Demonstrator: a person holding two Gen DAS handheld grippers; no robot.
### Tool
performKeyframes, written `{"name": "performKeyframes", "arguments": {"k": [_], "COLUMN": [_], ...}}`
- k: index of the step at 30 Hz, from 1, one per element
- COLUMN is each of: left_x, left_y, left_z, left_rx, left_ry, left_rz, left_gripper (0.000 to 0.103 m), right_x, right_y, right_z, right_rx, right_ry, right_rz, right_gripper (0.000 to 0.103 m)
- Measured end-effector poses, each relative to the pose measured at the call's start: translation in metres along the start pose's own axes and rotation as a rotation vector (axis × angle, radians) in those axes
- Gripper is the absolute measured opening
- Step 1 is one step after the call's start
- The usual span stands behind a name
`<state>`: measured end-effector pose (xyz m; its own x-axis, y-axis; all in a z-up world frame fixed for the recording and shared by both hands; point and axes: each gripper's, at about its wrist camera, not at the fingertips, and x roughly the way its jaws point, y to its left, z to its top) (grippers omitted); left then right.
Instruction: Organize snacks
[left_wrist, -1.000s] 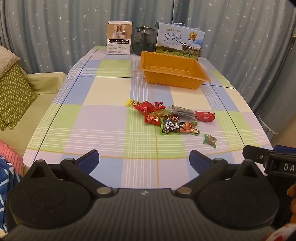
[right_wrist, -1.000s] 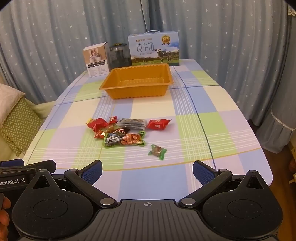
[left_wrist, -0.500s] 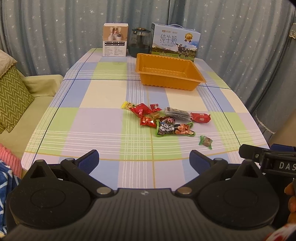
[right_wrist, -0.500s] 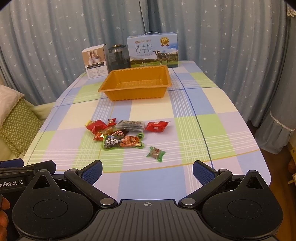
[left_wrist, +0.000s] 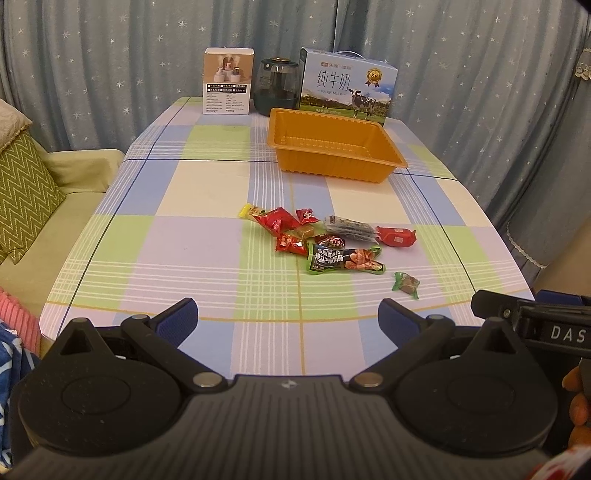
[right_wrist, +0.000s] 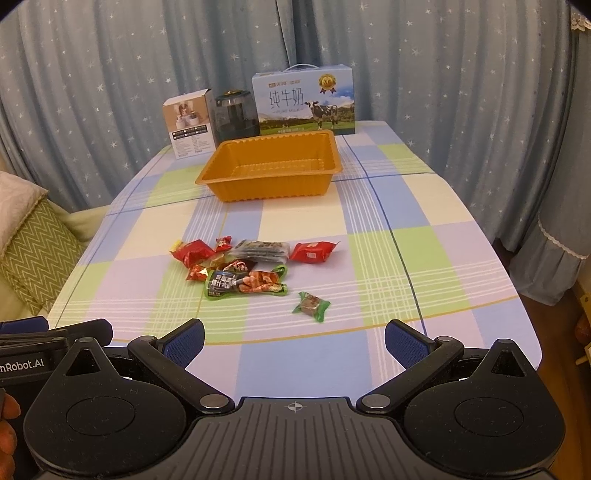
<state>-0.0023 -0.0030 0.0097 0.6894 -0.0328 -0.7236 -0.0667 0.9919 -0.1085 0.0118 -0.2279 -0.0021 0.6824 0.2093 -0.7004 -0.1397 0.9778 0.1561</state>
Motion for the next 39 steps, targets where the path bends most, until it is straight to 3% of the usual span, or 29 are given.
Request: {"name": "performKeyframes", "arguments": {"k": [39], "left_x": [0.0017], "left_y": [0.0], "left_z": [-0.0049], "left_rx": [0.004], "left_ry": [0.004], "left_rz": [-0.011], "left_gripper": [0.103], "right_x": [0.002], "right_y": [-0.003], "right_z": [-0.005], "right_rx": [0.013], "right_ry": [0.0], "right_rz": [-0.003], "right_gripper": [0.103]}}
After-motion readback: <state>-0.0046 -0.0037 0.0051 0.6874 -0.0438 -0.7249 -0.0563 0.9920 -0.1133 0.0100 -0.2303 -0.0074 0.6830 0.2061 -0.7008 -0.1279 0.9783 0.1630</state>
